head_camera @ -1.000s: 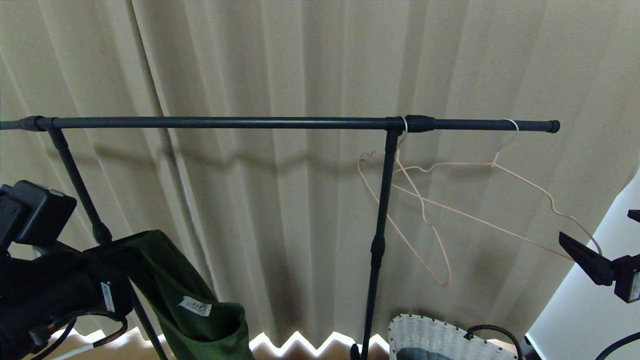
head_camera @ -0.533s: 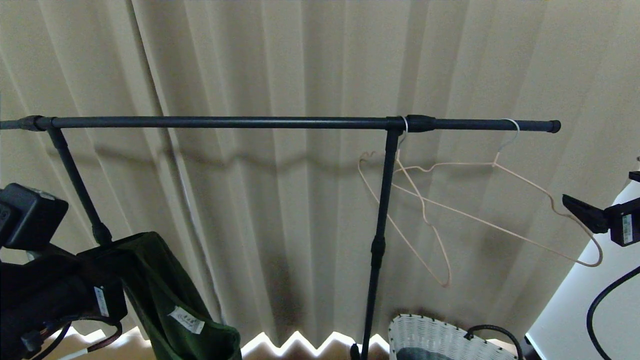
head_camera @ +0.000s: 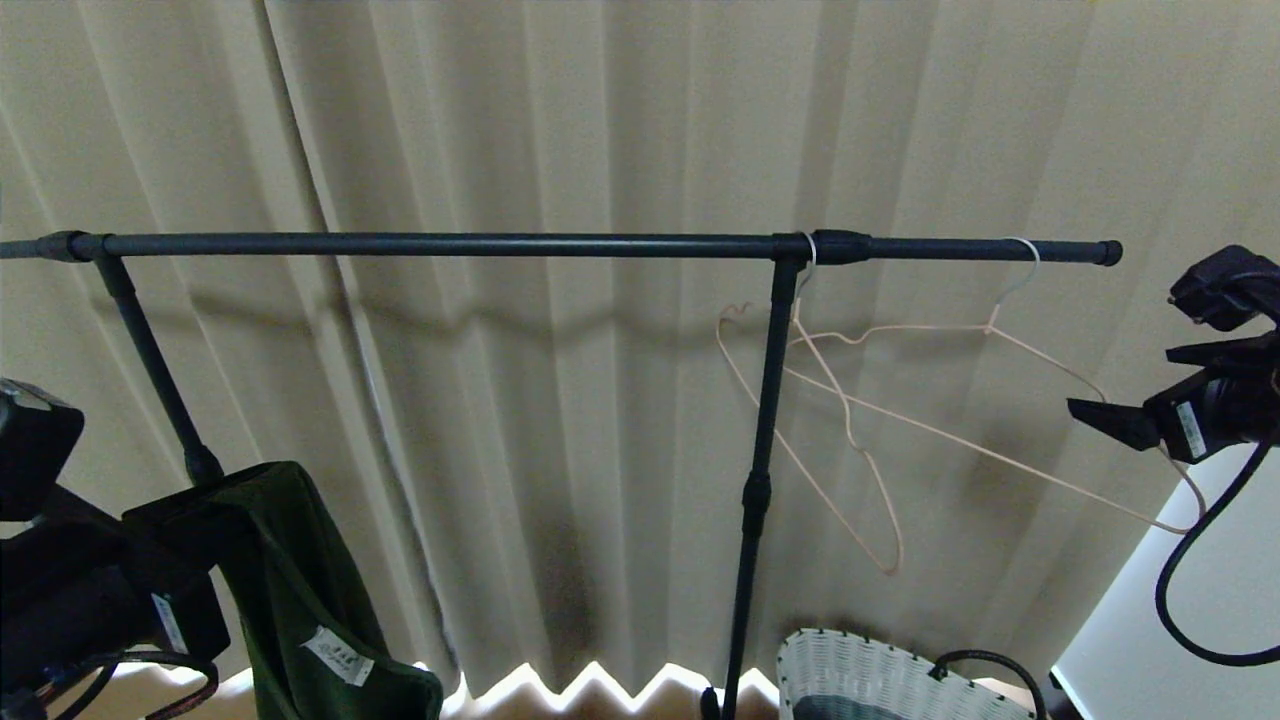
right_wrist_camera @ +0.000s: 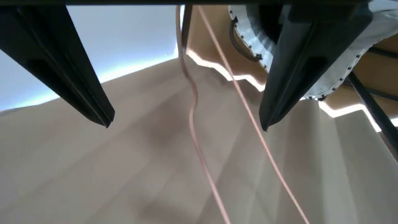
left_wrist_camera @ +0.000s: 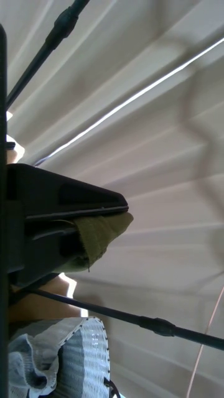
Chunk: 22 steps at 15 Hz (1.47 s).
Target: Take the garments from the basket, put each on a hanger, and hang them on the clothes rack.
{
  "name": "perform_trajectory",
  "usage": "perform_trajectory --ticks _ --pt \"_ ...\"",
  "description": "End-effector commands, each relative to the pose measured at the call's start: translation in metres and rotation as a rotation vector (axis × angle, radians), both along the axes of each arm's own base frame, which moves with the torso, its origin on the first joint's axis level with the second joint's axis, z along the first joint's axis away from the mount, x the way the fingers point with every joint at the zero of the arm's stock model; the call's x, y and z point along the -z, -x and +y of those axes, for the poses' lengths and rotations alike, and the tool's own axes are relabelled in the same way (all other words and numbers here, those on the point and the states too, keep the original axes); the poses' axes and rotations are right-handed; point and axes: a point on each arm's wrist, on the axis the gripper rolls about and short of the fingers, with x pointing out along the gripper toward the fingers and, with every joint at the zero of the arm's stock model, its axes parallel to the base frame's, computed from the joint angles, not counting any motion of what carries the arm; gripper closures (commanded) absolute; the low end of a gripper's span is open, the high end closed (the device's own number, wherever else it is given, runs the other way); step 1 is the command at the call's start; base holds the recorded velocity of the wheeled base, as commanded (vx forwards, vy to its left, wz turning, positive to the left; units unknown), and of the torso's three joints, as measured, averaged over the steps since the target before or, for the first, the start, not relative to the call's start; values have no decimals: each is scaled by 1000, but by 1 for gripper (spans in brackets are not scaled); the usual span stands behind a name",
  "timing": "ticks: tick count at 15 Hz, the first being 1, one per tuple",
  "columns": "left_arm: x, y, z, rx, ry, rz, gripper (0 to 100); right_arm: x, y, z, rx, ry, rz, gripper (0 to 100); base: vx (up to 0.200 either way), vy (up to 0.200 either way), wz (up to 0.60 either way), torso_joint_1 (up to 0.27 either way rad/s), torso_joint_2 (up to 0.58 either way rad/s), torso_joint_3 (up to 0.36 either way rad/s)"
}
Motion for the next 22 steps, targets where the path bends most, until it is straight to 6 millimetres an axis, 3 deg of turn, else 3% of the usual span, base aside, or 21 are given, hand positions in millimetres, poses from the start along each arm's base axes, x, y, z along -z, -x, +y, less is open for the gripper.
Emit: perform_trajectory --ticks 1,6,9,16,22 --pt "0 1 0 -1 2 -3 100 26 -26 -5 -2 -44 93 0 0 0 0 0 0 0" --pt "0 0 0 1 0 1 100 40 -37 -6 7 -161 136 0 0 0 0 0 0 0" --pt "0 0 0 1 0 1 100 38 -31 -2 -7 -205 142 0 0 0 0 0 0 0" --pt "1 0 0 1 -1 4 100 27 -6 34 -108 -297 126 0 0 0 0 0 0 0" --pt "2 0 0 1 -2 9 100 28 -11 34 -73 -292 126 0 0 0 0 0 0 0"
